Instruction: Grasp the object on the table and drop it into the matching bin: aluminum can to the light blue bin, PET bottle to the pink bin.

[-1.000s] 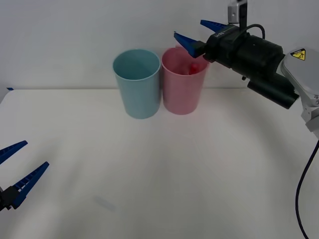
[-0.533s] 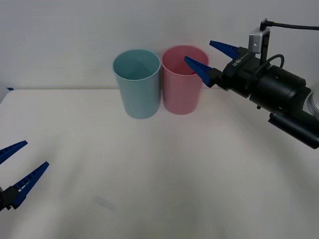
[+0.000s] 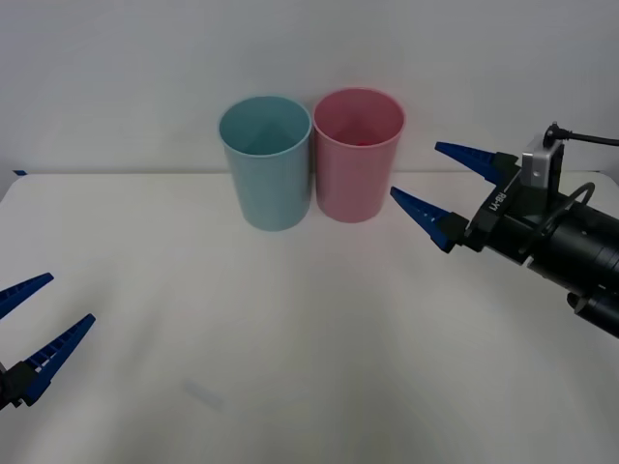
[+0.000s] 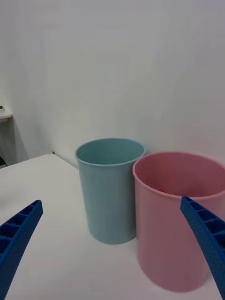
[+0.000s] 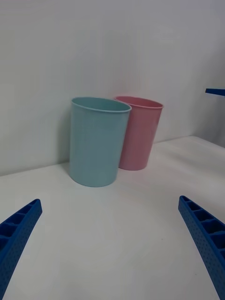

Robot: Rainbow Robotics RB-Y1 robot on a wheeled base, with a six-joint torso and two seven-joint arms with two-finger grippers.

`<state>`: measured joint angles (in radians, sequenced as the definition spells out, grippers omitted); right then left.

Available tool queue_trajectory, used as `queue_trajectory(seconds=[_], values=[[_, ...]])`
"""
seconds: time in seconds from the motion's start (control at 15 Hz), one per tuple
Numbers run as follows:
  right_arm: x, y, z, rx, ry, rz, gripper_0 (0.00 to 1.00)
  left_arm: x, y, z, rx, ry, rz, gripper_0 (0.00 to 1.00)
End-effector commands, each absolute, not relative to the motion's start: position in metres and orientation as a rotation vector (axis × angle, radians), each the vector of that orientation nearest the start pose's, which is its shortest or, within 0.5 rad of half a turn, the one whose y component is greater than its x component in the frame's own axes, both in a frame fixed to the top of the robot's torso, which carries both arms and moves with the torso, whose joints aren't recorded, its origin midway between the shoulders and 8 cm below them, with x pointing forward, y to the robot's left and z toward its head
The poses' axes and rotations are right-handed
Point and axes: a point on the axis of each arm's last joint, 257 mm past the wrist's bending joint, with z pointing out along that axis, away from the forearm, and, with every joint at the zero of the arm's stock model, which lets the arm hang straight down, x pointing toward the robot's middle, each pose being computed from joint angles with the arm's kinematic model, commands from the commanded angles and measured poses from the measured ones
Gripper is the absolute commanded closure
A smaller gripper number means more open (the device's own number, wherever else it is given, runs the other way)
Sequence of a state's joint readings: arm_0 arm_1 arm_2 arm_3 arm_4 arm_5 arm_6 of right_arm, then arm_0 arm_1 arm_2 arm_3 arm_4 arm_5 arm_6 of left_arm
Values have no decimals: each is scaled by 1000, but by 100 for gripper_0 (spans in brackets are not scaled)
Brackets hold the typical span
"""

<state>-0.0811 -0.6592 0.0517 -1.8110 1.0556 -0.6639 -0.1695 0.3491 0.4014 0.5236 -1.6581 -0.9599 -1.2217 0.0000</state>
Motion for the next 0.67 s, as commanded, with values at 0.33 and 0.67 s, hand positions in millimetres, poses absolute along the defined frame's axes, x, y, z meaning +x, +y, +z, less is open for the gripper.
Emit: queue_trajectory(seconds=[0.33,0.67], values=[[419,-199,-128,-738,1417,624,0,342,330,-169,465,1441,-567,0],[386,-225,-154,-726,1471,597,0,342,330,-169,465,1441,-567,0]])
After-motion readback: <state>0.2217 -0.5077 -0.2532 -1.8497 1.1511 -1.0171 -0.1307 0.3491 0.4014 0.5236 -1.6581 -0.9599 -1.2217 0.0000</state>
